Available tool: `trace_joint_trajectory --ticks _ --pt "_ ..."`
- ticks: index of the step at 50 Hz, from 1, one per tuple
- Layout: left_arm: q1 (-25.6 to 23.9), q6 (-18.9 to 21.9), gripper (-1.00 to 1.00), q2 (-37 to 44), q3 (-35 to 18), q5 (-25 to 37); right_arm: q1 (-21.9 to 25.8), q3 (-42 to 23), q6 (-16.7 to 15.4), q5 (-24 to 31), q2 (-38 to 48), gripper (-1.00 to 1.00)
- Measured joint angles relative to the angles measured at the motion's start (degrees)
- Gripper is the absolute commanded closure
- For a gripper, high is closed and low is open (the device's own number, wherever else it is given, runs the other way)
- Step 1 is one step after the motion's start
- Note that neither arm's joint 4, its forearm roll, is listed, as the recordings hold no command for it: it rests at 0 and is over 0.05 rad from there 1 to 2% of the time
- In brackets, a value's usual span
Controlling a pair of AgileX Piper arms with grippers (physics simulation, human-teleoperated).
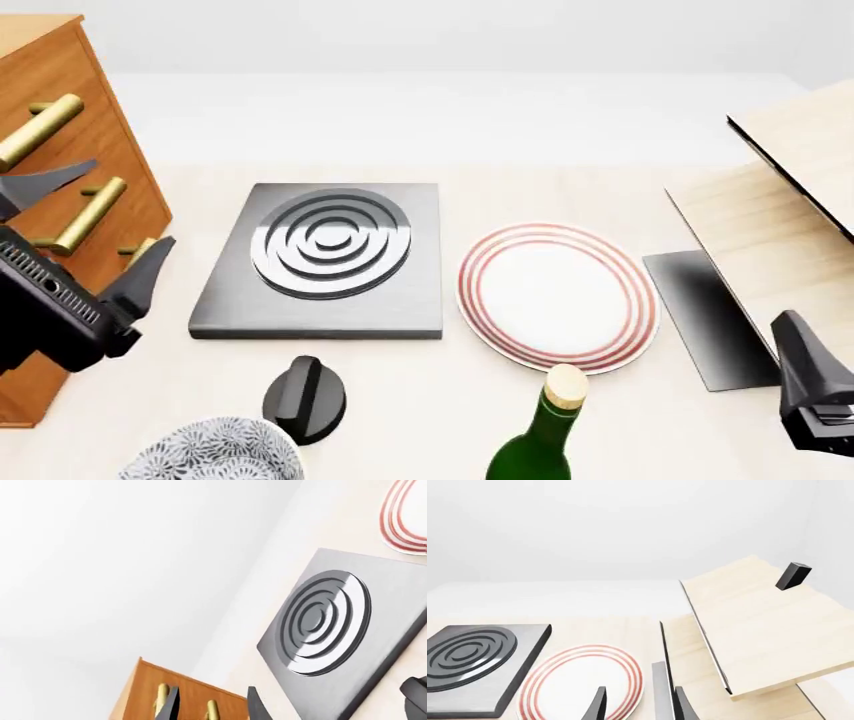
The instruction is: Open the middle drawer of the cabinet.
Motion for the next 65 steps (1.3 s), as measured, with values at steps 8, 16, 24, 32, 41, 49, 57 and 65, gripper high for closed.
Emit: trace_joint_trajectory --ticks 8,16,24,32,41,49,57,65 --pt "1.5 1.7 -1.0 3.0 -0.4 -0.2 0.0 0.0 0.0 0.0 0.0 -1.0" --pt "3.4 4.2 -1.0 5.5 -0.1 -0.8 0.0 0.0 0.0 0.0 0.0 -1.0" --pt "5.0 7.8 -1.0 9.2 0.9 -4.9 0.0 0.0 0.0 0.0 0.0 -1.0" --pt "6.2 10.9 -1.0 12.4 2.1 -8.9 0.0 0.0 0.0 0.0 0.0 -1.0" --pt "8.1 13.3 -1.0 15.5 3.0 -12.5 0.0 0.0 0.0 0.0 0.0 -1.0" --pt "9.8 14.7 -1.0 18.8 3.6 -15.3 0.0 0.0 0.0 0.0 0.0 -1.0" --pt "11.0 15.6 -1.0 21.6 3.9 -17.5 0.0 0.0 0.0 0.0 0.0 -1.0" --pt "12.1 16.1 -1.0 23.8 4.0 -19.3 0.0 0.0 0.0 0.0 0.0 -1.0"
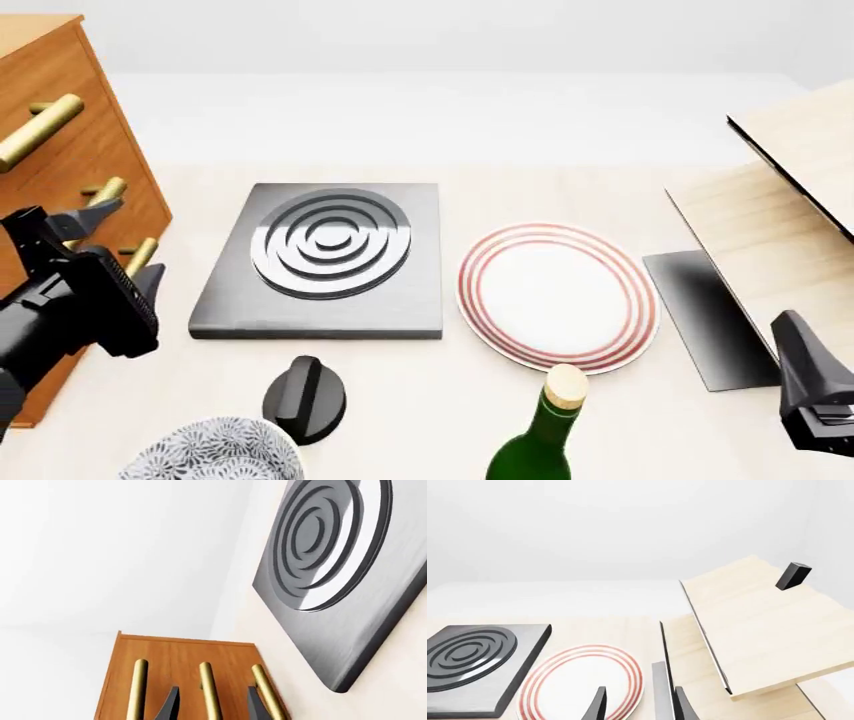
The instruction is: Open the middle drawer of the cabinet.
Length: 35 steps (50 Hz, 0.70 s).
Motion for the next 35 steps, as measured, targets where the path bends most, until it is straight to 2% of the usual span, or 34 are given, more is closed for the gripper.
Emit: trace_joint_trajectory --ticks 35 --pt "5.9 2.8 -1.0 10.4 0.7 -11.4 0.0 0.0 0.0 0.0 0.0 -1.0"
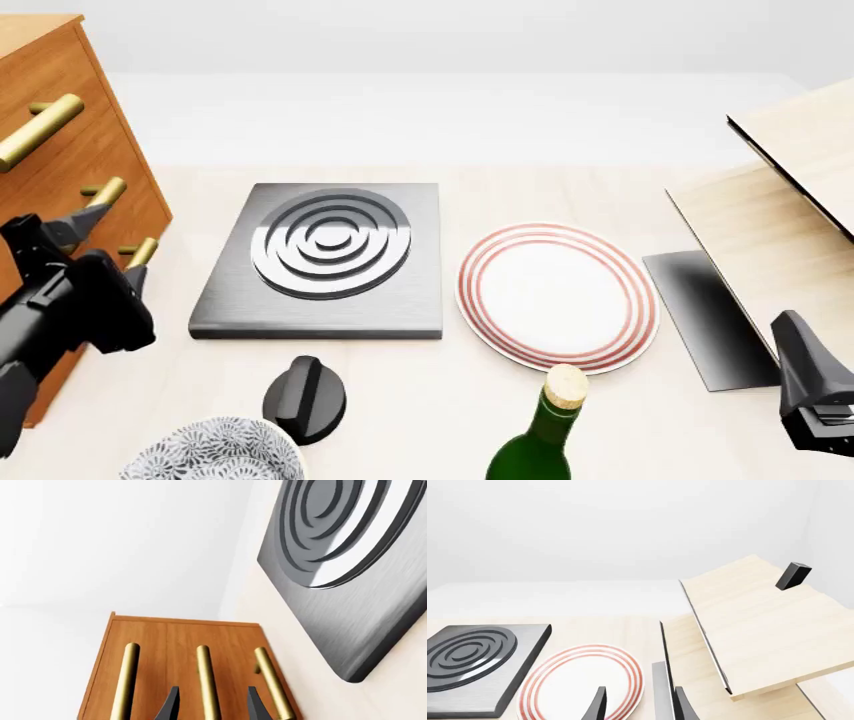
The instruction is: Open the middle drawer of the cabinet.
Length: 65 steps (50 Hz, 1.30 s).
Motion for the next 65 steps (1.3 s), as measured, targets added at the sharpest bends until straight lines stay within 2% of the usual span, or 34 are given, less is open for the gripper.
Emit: trace_joint_trajectory --ticks 42,65 --pt "5.4 -1.9 -1.0 4.1 -2.1 -1.5 0.0 0.0 0.0 0.0 0.0 -1.0" --pt "8.3 -2.0 -1.0 7.7 -1.3 -5.2 0.0 0.0 0.0 -0.1 0.1 -1.0"
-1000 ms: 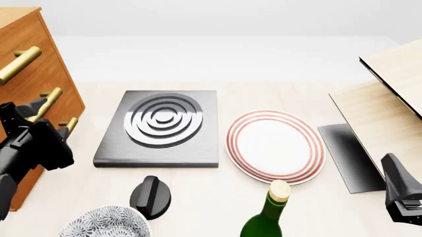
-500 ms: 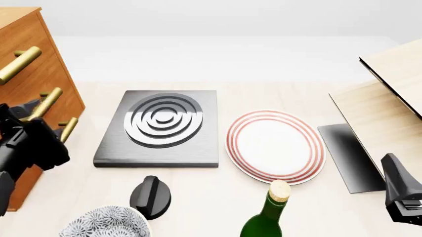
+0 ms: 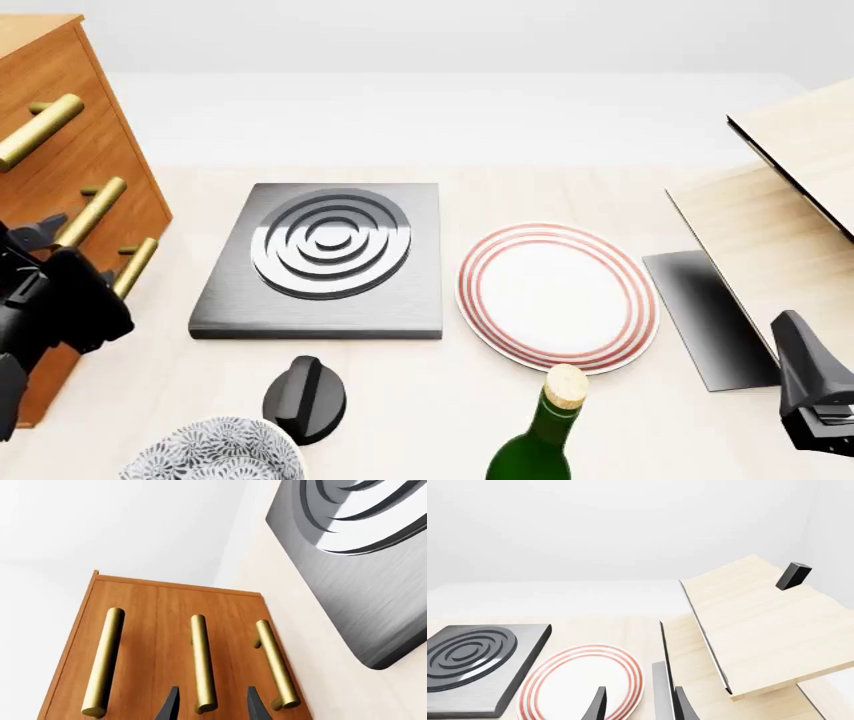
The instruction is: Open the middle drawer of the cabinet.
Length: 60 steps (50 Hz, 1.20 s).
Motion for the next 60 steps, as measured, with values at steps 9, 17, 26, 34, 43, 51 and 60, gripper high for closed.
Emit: trace_joint_trajectory --ticks 9,17,26,34,43,51,60 --pt "1.1 0.1 -1.0 1.8 0.0 -1.7 0.0 0.0 0.0 0.0 0.0 -1.0" --pt "2.2 -0.1 -1.0 3.0 -0.5 -2.5 0.0 0.0 0.0 0.0 0.0 -1.0" --pt "3.3 -0.1 -1.0 4.6 -1.3 -3.6 0.0 0.0 0.0 0.0 0.0 -1.0" --pt "4.1 -0.2 -1.0 6.0 -2.0 -4.6 0.0 0.0 0.0 0.0 0.0 -1.0" --pt "4.6 -0.3 -1.0 7.3 -2.7 -5.6 0.0 0.0 0.0 -0.1 0.1 -1.0" --pt "4.8 -0.2 1.0 8.0 -3.2 -6.8 0.0 0.0 0.0 -0.1 0.1 -1.0" --pt "4.9 -0.3 1.0 7.9 -3.2 -7.3 0.0 0.0 0.0 -0.1 0.1 -1.0"
